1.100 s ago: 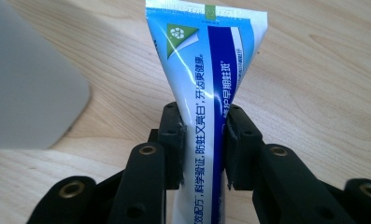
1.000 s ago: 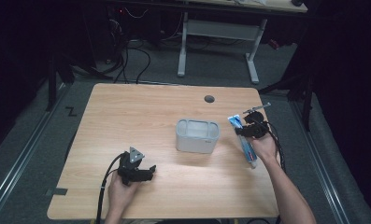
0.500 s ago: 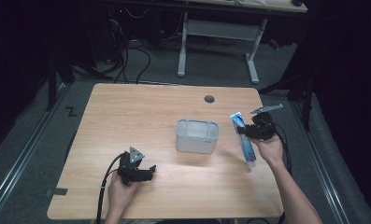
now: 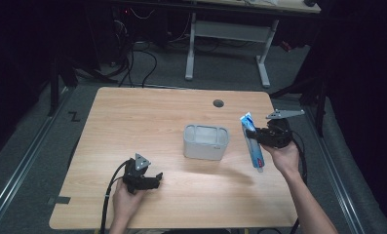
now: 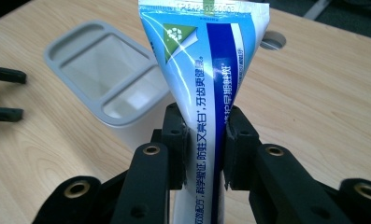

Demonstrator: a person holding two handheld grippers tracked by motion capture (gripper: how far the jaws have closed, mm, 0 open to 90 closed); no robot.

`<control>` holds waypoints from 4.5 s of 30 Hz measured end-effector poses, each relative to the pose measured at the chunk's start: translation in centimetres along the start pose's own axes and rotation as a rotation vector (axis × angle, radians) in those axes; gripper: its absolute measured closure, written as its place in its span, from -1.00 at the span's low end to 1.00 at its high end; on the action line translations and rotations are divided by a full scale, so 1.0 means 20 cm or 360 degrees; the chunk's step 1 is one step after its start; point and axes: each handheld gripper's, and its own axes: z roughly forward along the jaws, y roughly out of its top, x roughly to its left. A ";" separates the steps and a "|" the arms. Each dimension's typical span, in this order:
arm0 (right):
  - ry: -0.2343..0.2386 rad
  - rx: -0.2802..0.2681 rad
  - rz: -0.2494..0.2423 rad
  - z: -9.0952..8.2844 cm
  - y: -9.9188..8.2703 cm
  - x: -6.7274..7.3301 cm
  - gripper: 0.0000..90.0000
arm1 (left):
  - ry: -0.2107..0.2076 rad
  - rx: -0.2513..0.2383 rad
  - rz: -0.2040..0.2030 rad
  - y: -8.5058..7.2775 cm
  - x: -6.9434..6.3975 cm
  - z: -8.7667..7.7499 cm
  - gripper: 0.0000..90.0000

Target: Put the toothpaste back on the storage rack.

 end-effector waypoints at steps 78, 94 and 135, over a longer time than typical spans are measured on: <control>0.0318 -0.0409 -0.0132 0.18 0.52 0.38 0.64 | 0.0005 -0.0003 0.0001 0.00 0.00 0.00 -0.63; 0.0198 -0.0378 -0.0213 0.26 0.56 0.40 0.63 | 0.0004 0.0000 0.0003 0.00 0.00 0.00 -0.63; 0.0157 -0.0215 -0.0239 0.42 0.43 0.38 0.61 | 0.0005 0.0001 0.0007 0.00 0.00 0.00 -0.64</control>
